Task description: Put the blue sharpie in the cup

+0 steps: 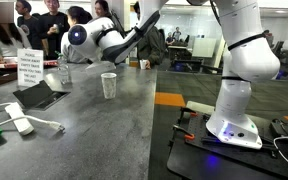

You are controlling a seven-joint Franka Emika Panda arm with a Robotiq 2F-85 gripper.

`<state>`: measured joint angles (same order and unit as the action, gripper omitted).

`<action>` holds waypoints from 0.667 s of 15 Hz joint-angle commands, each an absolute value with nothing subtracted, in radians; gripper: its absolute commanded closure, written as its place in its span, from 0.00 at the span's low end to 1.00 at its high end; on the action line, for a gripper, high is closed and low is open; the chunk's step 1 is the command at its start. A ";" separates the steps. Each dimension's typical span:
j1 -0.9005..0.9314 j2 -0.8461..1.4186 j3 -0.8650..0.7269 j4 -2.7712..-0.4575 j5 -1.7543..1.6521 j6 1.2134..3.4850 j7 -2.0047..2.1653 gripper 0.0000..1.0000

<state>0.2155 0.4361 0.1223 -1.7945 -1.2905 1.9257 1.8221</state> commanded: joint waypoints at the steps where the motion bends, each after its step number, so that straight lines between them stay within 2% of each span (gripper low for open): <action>1: 0.167 0.382 0.152 -1.797 -1.127 2.019 1.688 0.00; 6: 0.136 0.266 0.141 -1.841 -0.813 2.145 1.419 0.00; 10: 0.119 0.195 0.119 -1.870 -0.522 2.133 1.134 0.00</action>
<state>0.1339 0.2500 0.1307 -1.8198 -0.6823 2.1129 1.3046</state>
